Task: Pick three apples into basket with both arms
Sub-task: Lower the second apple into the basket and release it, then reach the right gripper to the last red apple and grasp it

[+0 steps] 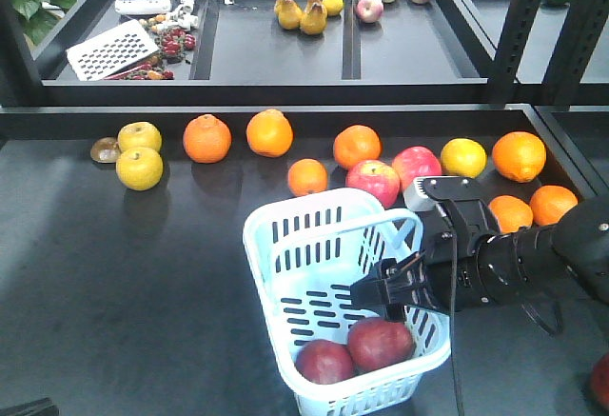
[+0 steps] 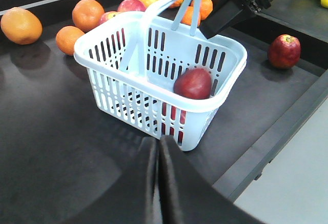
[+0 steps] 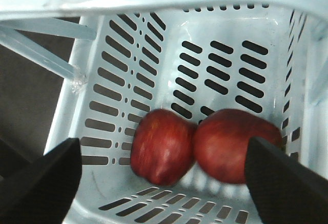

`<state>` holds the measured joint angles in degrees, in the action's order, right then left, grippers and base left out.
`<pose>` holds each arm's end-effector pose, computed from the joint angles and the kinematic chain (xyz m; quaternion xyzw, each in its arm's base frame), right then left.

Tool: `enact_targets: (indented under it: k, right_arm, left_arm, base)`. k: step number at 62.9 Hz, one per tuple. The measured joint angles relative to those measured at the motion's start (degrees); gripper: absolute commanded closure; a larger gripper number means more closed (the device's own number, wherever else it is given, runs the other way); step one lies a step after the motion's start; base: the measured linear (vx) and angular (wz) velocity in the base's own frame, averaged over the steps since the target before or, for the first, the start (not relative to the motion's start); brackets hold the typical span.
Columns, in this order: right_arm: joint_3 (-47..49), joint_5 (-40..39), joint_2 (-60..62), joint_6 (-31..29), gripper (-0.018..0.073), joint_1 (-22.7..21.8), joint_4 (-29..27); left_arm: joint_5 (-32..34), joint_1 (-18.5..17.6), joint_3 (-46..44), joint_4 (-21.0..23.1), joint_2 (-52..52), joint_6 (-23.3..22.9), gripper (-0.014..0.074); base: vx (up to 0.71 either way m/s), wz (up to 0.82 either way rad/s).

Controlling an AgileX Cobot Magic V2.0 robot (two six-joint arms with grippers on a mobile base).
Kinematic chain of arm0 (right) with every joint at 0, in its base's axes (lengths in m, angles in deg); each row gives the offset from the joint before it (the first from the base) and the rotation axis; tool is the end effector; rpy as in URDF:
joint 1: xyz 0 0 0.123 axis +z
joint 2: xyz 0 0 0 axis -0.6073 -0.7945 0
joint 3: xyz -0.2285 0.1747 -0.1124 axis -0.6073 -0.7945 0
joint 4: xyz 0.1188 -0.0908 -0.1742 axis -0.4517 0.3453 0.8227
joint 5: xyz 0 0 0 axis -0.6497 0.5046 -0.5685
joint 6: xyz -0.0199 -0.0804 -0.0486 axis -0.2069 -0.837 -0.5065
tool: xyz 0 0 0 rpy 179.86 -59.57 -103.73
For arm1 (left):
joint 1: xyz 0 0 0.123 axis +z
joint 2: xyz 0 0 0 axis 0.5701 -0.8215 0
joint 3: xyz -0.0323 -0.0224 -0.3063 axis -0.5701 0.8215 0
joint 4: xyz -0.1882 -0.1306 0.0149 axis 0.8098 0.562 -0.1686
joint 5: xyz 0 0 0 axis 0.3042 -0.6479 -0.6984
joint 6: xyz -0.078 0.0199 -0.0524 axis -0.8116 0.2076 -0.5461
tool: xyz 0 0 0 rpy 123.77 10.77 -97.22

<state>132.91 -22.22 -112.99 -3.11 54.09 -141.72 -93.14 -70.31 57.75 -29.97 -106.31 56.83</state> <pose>0.2375 0.1109 0.2466 -0.1669 0.9211 0.2411 0.2562 0.0166 -0.0271 0.2585 0.2687 0.7868 -0.2328 0.5045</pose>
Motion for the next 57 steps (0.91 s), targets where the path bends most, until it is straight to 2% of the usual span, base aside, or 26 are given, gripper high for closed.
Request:
enact_targets:
  k: [7,14,17,18,24,31,36,43,49,57]
  right_arm:
    - [0.4,1.3,0.0,0.0,0.0059,0.0,0.1]
    - [1.3,4.4,0.7,1.0,0.0244,0.0,2.2]
    - [1.4,5.5,1.8,2.9,0.0329,0.0,4.4]
    - [1.4,5.8,2.2,3.6,0.0388,0.0,5.3]
    - [1.4,7.5,5.9,11.4,0.057,0.0,13.8]
    - [1.4,9.4,10.0,24.3,0.0569,0.0,29.5]
    - [1.4,11.8,12.2,36.2,0.0568,-0.4,42.1]
    - [1.4,15.5,13.6,48.3,0.0559,-3.1,55.2]
    - [1.4,16.9,13.6,51.2,0.0533,-8.0,59.2]
    - [1.4,17.0,13.6,50.8,0.0447,-16.3,59.7]
  left_arm:
    - [0.0,0.0,0.0,0.0,0.0,0.0,0.0604]
    - [0.0,0.0,0.0,0.0,0.0,0.0,0.0604]
    - [0.0,0.0,0.0,0.0,0.0,0.0,0.0604]
    - [0.0,0.0,0.0,0.0,0.0,0.0,0.0604]
    - [0.0,0.0,0.0,0.0,0.0,0.0,0.0604]
    - [0.0,0.0,0.0,0.0,0.0,0.0,0.0604]
    - [0.0,0.0,0.0,0.0,0.0,0.0,0.0604]
    - [0.0,0.0,0.0,0.0,0.0,0.0,0.0604]
    - [0.0,0.0,0.0,0.0,0.0,0.0,0.0604]
    - [0.0,0.0,0.0,0.0,0.0,0.0,0.0604]
  base:
    - [0.0,0.0]
    - [0.0,0.0]
    - [0.0,0.0]
    - [0.0,0.0]
    - [0.0,0.0]
    - [0.0,0.0]
    - [0.0,0.0]
    - [0.0,0.0]
    - [0.0,0.0]
    - [0.0,0.0]
